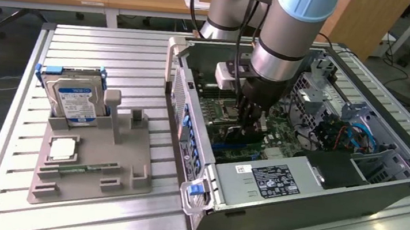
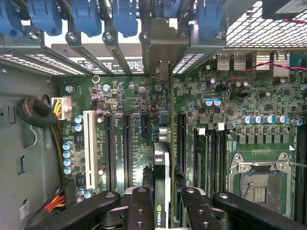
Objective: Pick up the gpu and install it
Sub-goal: 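Insert the gpu into the slot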
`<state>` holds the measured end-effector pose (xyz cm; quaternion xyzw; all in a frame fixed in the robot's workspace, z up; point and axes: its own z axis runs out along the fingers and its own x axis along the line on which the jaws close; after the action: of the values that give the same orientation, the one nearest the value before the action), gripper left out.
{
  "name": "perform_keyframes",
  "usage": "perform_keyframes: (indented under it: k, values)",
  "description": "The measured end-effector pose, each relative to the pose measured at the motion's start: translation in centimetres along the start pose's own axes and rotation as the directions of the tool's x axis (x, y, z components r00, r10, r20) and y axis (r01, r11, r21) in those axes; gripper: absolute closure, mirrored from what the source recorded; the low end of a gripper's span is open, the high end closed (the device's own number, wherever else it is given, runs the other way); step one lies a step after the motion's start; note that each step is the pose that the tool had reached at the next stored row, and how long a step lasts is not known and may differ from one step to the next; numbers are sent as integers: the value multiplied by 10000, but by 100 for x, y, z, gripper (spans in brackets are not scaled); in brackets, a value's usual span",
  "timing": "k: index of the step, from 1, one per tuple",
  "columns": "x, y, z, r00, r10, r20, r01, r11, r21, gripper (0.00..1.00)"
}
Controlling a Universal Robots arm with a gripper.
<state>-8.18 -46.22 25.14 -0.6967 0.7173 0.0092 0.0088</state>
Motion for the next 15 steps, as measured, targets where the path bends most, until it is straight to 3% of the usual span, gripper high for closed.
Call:
perform_keyframes:
  k: [15]
  values:
    - [5, 1, 43, 10000, 0, 5, 0, 10000, -1, 73]
